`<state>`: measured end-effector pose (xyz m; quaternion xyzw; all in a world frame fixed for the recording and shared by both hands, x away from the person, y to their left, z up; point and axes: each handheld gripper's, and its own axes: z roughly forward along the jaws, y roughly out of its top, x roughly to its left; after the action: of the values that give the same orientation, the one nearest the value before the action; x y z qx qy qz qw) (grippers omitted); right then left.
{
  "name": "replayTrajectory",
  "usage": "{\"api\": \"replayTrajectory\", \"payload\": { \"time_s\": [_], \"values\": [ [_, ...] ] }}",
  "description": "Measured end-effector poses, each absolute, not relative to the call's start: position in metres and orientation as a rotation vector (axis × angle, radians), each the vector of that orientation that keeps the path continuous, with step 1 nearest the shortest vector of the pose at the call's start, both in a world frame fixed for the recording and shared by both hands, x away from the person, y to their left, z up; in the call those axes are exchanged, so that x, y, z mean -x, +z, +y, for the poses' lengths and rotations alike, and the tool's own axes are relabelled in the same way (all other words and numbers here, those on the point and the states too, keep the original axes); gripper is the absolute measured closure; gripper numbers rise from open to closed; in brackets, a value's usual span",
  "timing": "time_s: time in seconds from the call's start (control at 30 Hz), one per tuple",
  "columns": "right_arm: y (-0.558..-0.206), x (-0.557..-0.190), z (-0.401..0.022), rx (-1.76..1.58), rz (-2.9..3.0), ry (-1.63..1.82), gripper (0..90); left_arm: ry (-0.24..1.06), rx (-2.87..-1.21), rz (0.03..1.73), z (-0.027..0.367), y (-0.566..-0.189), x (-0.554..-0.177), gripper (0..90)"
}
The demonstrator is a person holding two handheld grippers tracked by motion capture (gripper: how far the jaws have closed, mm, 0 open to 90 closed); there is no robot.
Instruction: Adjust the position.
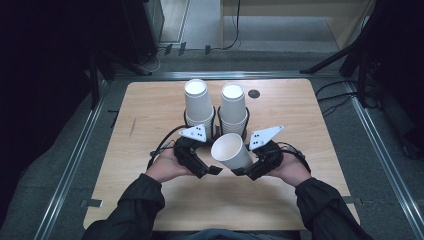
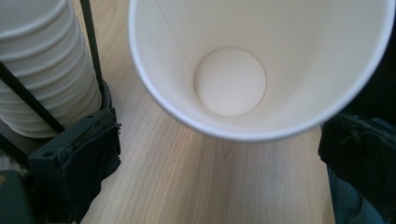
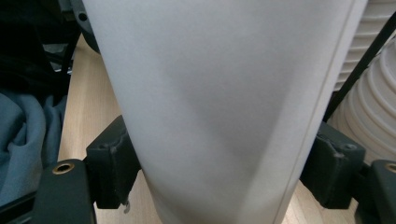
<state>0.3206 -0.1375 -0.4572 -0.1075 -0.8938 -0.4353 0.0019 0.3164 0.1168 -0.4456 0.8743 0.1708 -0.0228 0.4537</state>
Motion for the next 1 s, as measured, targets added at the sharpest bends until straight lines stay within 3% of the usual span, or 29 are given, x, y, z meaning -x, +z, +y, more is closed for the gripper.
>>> {"api": "replayTrajectory", "payload": {
  "time_s": [0.53, 0.6, 1.0],
  "values": [
    [-0.463, -0.317, -0.122, 0.285, -2.780, -1.351, 22.7, -0.093, -2.080, 0.426, 0.103, -0.445, -0.314, 0.0],
    [-0.464, -0.317, -0.120, 0.272, -2.782, -1.347, 22.7, -0.072, -2.076, 0.423, 0.103, -0.444, -0.313, 6.3],
    [-0.465, -0.319, -0.123, 0.303, -2.766, -1.342, 23.3, -0.070, -2.073, 0.441, 0.106, -0.442, -0.313, 18.4]
  ]
}}
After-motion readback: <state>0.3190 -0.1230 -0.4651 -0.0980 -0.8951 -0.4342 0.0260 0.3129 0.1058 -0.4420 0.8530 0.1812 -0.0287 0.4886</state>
